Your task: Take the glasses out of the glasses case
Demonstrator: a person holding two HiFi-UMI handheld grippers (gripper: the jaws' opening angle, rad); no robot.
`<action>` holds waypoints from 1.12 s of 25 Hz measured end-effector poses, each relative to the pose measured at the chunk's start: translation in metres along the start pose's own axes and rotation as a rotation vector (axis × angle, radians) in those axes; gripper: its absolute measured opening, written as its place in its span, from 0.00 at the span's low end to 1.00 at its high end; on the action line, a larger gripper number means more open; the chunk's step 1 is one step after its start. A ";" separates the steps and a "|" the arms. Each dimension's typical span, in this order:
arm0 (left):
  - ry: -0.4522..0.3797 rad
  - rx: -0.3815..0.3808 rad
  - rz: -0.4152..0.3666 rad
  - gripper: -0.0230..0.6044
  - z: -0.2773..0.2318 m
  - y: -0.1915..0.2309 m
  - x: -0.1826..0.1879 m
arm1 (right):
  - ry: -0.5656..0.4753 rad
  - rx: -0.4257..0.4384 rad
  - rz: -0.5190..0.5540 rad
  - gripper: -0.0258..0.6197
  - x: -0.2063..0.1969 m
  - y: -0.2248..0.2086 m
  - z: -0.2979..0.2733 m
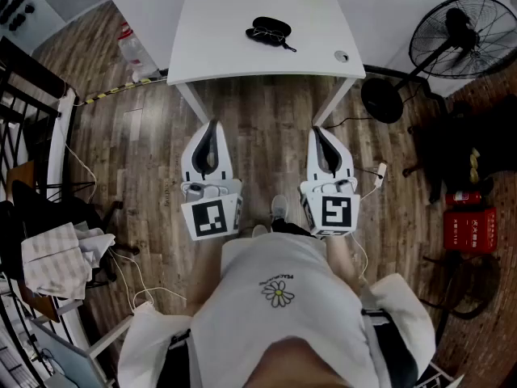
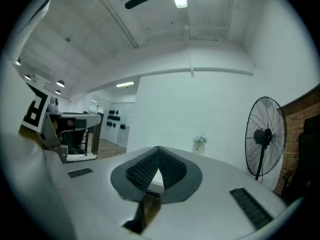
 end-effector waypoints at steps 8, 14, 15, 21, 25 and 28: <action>0.011 0.010 0.009 0.06 -0.022 -0.001 -0.007 | 0.017 0.019 0.007 0.05 -0.004 -0.013 -0.020; 0.004 0.001 -0.005 0.06 -0.040 -0.012 -0.012 | 0.038 0.036 -0.046 0.05 -0.013 -0.031 -0.033; 0.001 -0.001 -0.007 0.06 -0.044 -0.014 -0.013 | 0.038 0.042 -0.064 0.05 -0.014 -0.034 -0.035; -0.019 -0.007 0.003 0.06 -0.075 -0.024 -0.014 | 0.058 0.038 -0.053 0.05 -0.018 -0.059 -0.049; -0.043 -0.005 -0.030 0.06 -0.100 -0.049 -0.007 | 0.057 0.039 -0.060 0.05 -0.024 -0.086 -0.057; -0.063 0.015 -0.043 0.06 -0.105 -0.059 -0.001 | 0.047 0.043 -0.075 0.05 -0.028 -0.100 -0.062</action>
Point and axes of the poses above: the fingertips, and each gripper's own axes: z backward along the fingers, y to its left, x out of its top, the point moved 5 cm from there along z, backward along the fingers, and after that the axes turned 12 degrees about -z, right-handed, at the moved point
